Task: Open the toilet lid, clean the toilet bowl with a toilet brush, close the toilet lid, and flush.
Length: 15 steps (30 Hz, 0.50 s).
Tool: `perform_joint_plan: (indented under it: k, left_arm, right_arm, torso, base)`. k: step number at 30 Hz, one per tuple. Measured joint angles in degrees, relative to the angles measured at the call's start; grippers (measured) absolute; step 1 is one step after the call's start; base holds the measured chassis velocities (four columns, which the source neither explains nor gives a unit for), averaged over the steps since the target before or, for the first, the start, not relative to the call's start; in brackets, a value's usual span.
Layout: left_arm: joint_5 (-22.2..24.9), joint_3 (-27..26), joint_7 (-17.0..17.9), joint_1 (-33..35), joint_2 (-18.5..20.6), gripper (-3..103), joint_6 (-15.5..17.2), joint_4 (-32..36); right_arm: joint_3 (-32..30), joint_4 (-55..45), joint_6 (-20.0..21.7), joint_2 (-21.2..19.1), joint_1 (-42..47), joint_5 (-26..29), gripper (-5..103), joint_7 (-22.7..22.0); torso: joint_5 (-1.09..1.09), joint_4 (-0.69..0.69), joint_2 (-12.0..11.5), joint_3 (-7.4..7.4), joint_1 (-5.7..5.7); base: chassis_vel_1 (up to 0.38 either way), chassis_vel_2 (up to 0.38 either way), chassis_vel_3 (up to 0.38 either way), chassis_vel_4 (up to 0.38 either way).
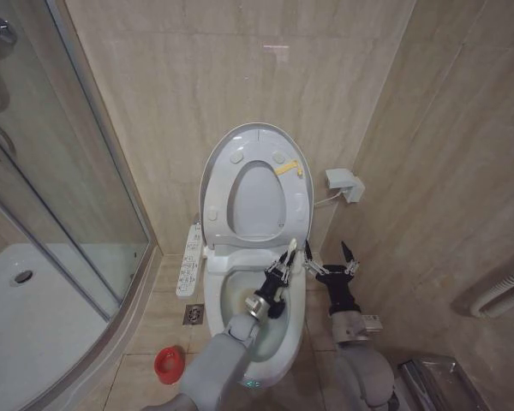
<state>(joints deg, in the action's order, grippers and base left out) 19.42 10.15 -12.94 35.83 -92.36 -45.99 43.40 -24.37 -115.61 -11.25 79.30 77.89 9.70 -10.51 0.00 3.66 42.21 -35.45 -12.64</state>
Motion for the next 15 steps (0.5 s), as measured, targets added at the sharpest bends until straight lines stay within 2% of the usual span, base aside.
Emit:
perform_joint_plan:
  k: [9,15]
  left_arm:
    - [0.6,-1.2,-2.9,-2.7,0.1,18,-0.6,-6.1]
    - [0.3,-1.5,-3.0,-2.8,0.2,18,-0.3,-4.1]
  right_arm:
    - [0.0,0.0,0.0,0.0,0.0,0.0,100,0.0]
    - [0.0,0.0,0.0,0.0,0.0,0.0,100,0.0]
  torso:
    - [-0.01,0.01,0.0,0.0,0.0]
    - [0.0,-0.01,0.0,0.0,0.0]
  base:
    - [0.0,0.0,0.0,0.0]
    - [0.0,0.0,0.0,0.0]
